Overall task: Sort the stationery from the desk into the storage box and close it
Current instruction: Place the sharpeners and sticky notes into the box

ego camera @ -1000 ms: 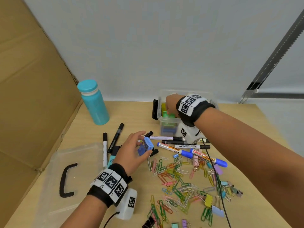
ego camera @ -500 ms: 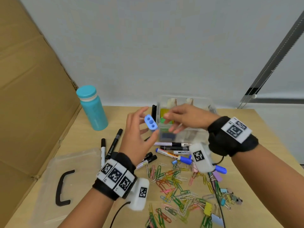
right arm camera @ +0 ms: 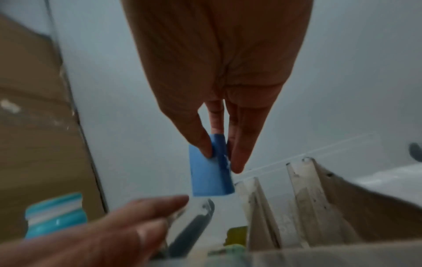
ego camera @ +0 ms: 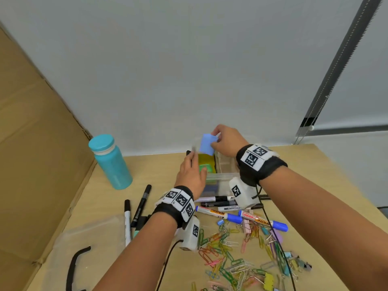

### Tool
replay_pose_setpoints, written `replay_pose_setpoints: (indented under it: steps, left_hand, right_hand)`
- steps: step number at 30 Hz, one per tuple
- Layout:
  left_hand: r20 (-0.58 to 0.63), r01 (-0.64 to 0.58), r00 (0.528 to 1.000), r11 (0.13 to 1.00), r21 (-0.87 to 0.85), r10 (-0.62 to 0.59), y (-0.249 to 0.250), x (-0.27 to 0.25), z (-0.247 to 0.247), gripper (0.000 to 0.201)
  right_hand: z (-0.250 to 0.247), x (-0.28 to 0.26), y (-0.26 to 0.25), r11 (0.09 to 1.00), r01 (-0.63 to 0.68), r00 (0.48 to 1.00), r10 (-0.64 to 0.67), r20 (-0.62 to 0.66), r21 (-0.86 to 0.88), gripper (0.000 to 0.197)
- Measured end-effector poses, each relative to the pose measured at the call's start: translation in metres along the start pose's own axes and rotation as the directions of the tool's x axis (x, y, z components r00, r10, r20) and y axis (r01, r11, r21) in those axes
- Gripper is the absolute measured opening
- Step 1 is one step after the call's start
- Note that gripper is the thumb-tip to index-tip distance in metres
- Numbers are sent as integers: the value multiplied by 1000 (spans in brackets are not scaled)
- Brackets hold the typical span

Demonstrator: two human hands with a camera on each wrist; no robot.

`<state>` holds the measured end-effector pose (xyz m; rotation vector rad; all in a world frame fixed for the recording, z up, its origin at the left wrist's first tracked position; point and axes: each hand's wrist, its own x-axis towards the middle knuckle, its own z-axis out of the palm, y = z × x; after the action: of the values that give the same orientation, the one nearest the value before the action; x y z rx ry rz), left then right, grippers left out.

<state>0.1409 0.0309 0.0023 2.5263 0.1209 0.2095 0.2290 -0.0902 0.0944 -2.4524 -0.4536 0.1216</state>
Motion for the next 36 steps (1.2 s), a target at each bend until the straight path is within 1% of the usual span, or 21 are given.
replay_pose_setpoints:
  steps: [2, 4, 5, 7, 10, 12, 17, 20, 25, 31, 36]
  left_hand:
    - [14, 2, 1000, 1000, 1, -2, -3, -2, 5, 59]
    - [14, -3, 1000, 1000, -5, 3, -4, -3, 7, 59]
    - [16, -1, 1000, 1000, -4, 1, -5, -4, 7, 60]
    - [20, 4, 1000, 1000, 6, -4, -5, -4, 7, 60]
    - [14, 4, 1000, 1000, -2, -4, -4, -3, 8, 59]
    - [5, 3, 1000, 1000, -14, -3, -3, -4, 9, 59]
    - [6, 11, 1000, 1000, -17, -11, -3, -6, 9, 58]
    - [11, 16, 1000, 1000, -12, -16, -4, -5, 9, 58]
    - [13, 18, 1000, 1000, -4, -18, -2, -6, 8, 58]
    - [41, 35, 999, 999, 25, -36, 1, -7, 5, 58]
    - [69, 51, 996, 998, 44, -54, 2, -7, 3, 59]
  right_hand:
    - [9, 8, -4, 972, 48, 998, -36, 55, -230, 29]
    - [17, 13, -11, 915, 89, 994, -58, 90, -392, 29]
    - [19, 15, -14, 888, 111, 991, -68, 111, -446, 27]
    - [23, 22, -17, 853, 157, 983, -87, 160, -498, 24]
    - [27, 28, -20, 831, 198, 977, -123, 176, -519, 23]
    - [29, 28, -22, 819, 213, 972, -121, 204, -532, 23]
    - [45, 25, -25, 767, 234, 948, -45, 314, -597, 26]
    - [50, 24, -26, 752, 219, 941, 6, 339, -622, 27]
    - [47, 24, -31, 727, 210, 935, 47, 352, -654, 25]
    - [47, 21, -31, 742, 184, 950, 33, 310, -644, 24]
    - [51, 13, -30, 761, 184, 936, 58, 348, -622, 26]
